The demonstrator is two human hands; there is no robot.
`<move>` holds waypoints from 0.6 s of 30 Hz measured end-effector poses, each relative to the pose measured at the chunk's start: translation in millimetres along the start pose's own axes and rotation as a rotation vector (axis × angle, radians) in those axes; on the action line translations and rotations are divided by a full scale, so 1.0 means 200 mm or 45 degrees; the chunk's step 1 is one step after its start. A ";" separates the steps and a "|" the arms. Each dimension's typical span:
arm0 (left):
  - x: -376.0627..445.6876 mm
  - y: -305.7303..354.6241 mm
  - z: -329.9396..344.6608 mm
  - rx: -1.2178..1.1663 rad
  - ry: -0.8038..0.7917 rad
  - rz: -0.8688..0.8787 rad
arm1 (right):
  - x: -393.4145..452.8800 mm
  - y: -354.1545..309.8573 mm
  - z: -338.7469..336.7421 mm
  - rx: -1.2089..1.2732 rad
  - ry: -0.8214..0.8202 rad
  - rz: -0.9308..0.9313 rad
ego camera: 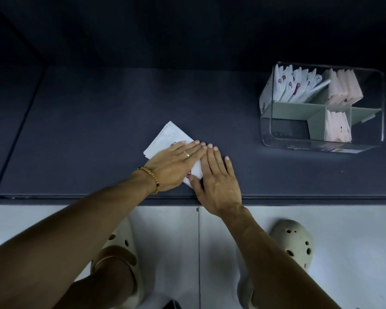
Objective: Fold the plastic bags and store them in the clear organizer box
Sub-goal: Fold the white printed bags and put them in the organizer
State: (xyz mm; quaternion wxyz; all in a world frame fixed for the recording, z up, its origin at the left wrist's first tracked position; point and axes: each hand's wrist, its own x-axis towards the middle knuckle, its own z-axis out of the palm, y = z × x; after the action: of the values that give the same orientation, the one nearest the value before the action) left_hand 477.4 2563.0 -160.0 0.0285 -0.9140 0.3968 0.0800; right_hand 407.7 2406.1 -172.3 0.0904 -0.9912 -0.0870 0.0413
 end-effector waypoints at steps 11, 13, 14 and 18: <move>-0.03 -0.03 0.04 -0.126 0.131 -0.183 | 0.00 -0.01 -0.01 -0.010 0.010 0.019; -0.02 -0.04 0.04 -0.052 0.149 -0.255 | 0.00 -0.01 -0.01 -0.015 0.003 0.012; -0.02 -0.06 0.04 -0.013 0.147 -0.313 | 0.00 -0.01 -0.01 -0.016 -0.002 0.012; -0.05 -0.17 0.06 -0.168 0.060 -0.542 | 0.00 -0.01 -0.02 -0.031 -0.021 0.021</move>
State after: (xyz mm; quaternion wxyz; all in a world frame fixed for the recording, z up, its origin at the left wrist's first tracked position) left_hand 493.4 2594.4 -171.1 -0.0244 -0.9786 0.1893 0.0766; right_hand 408.2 2408.1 -168.6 0.0771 -0.9926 -0.0802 0.0492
